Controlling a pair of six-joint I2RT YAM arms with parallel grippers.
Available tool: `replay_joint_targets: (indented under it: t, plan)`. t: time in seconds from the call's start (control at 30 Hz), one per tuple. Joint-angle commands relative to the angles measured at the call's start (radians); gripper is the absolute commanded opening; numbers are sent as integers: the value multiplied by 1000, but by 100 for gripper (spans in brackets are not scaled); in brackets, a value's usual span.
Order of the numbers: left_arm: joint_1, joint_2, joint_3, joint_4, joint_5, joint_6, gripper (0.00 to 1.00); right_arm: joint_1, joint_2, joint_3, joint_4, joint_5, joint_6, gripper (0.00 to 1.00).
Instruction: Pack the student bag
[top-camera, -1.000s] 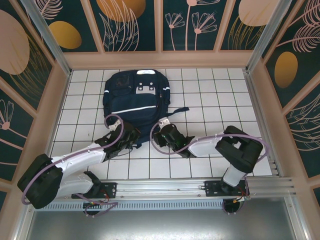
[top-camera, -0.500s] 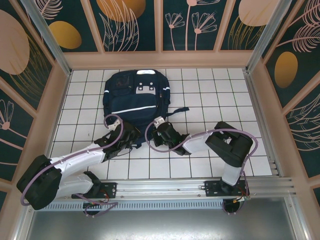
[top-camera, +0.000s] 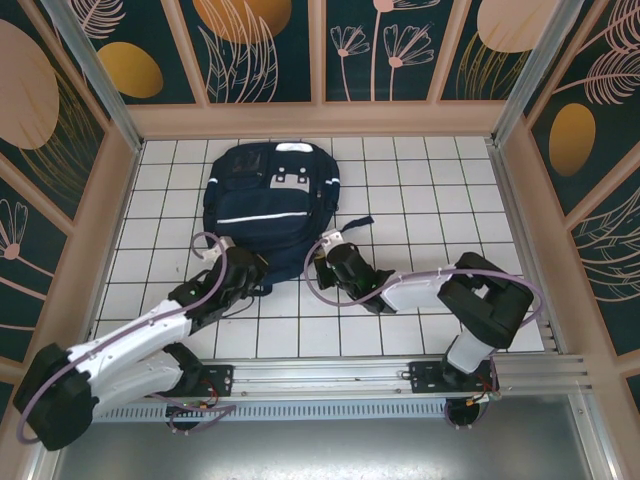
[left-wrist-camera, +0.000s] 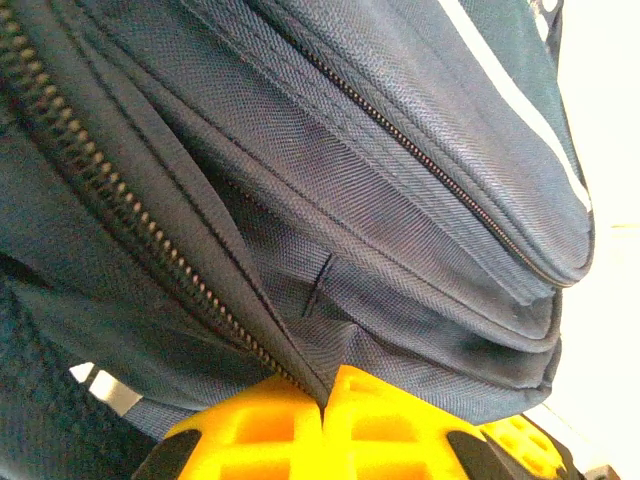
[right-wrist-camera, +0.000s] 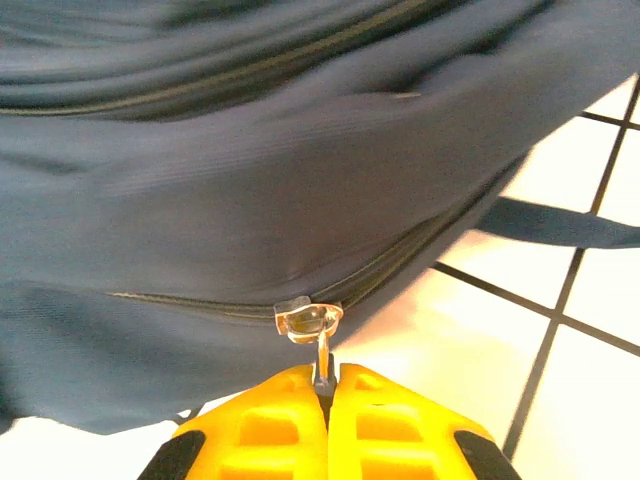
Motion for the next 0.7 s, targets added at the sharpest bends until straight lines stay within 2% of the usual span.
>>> replay_joint_targets:
  t: [0.0, 0.13, 0.5, 0.67]
  plan:
    - [3, -126, -13, -153, -120, 36, 0, -54, 11, -7, -49, 65, 33, 0]
    - [3, -243, -30, -219, -125, 33, 0, -88, 63, 47, -64, 68, 27, 0]
    - [3, -420, 9, -384, -156, 60, 0, -251, 288, 221, -110, 65, 18, 0]
    - [4, -481, -1, -433, -165, 53, 0, -325, 300, 225, -125, 64, 69, 0]
